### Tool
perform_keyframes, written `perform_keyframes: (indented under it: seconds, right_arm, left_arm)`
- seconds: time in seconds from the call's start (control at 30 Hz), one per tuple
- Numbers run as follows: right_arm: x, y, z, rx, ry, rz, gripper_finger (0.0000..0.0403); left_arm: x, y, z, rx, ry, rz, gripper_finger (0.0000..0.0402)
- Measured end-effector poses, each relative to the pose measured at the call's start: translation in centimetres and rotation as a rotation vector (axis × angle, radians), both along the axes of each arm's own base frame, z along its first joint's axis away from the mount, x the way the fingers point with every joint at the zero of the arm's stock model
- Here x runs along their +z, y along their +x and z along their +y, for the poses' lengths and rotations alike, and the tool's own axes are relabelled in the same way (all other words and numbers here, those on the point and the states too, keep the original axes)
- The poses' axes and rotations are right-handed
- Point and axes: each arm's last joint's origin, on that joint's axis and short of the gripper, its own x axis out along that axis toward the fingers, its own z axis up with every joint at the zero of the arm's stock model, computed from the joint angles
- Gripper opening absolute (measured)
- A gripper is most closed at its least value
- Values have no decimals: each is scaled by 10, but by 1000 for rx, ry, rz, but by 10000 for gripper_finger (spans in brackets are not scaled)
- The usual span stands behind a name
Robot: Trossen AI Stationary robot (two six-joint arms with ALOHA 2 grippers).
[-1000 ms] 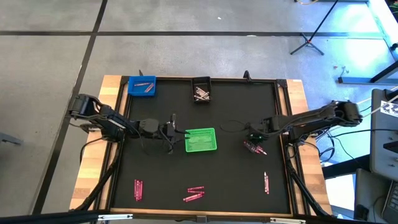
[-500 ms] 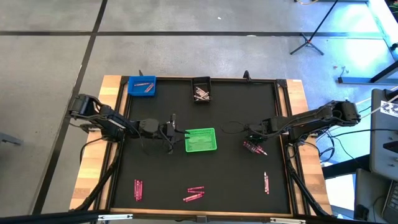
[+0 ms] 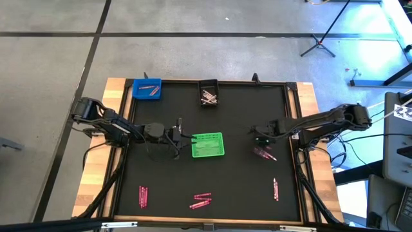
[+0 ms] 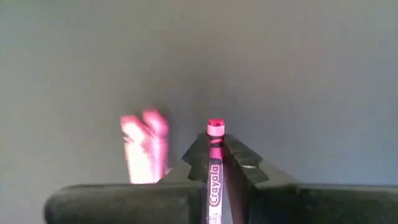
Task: Sort crayons
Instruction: Put the red crayon into the green bin
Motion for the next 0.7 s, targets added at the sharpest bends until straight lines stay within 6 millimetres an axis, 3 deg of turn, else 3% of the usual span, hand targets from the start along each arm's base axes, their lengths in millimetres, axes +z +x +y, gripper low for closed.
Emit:
perform_keyframes:
  seconds: [0.13,0.4,0.53,0.7]
  right_arm:
    - [26,21,0,58,-36,-128,24]
    - [65,73,1,253,-189,-685,24]
    - [69,95,3,304,-250,-869,27]
    - [58,117,5,366,-272,-980,27]
  left_arm:
    - [0,0,0,0,0,0,86]
    - [0,0,0,1,-6,0,86]
    - [0,0,0,1,-8,0,86]
    - [0,0,0,2,-9,-1,86]
